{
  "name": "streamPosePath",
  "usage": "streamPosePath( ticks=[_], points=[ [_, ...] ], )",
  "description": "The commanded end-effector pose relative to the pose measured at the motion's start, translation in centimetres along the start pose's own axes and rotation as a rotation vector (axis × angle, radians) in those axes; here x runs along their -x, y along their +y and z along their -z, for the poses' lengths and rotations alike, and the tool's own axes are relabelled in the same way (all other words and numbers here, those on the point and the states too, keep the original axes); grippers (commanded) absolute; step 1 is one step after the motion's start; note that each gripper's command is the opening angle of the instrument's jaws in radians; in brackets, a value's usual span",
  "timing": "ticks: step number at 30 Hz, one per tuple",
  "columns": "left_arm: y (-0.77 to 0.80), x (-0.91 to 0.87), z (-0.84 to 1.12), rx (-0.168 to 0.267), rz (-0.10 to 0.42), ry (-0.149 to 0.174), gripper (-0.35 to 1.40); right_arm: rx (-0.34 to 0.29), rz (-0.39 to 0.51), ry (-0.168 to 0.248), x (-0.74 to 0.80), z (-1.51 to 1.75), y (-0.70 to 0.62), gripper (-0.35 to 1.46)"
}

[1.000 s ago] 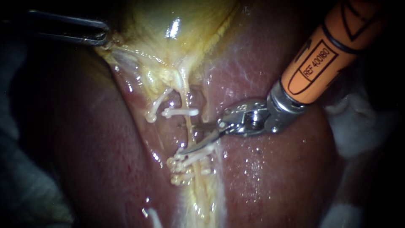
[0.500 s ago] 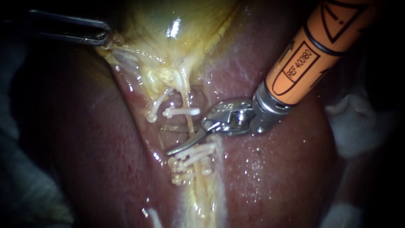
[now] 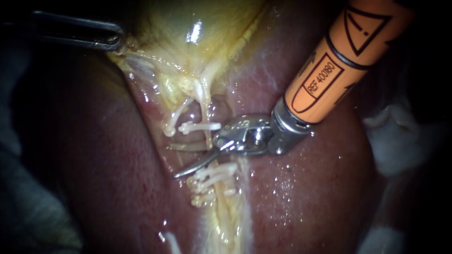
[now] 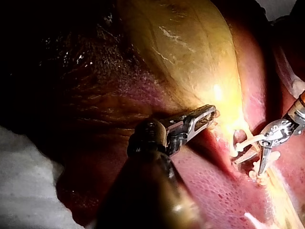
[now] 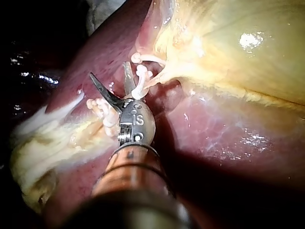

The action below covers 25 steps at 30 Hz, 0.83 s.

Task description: Go to the cutting position right tube

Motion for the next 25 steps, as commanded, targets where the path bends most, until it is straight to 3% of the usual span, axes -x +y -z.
streamPosePath(
  ticks=[1,6,11,25],
  points=[
    [0.0,0.0,0.0,0.0,0.0,0.0,-0.35,-0.01,0.001,0.011,-0.04,0.02,-0.05,1.3],
    [0.0,0.0,0.0,0.0,0.0,0.0,-0.35,-0.037,-0.005,0.055,-0.22,0.05,-0.17,1.3],
    [0.0,0.0,0.0,0.0,0.0,0.0,-0.35,-0.05,-0.009,0.071,-0.34,0.09,-0.24,1.3],
    [-0.01,0.0,0.0,0.0,0.0,0.0,-0.35,-0.054,-0.007,0.075,-0.33,0.07,-0.26,1.29]
  ],
)
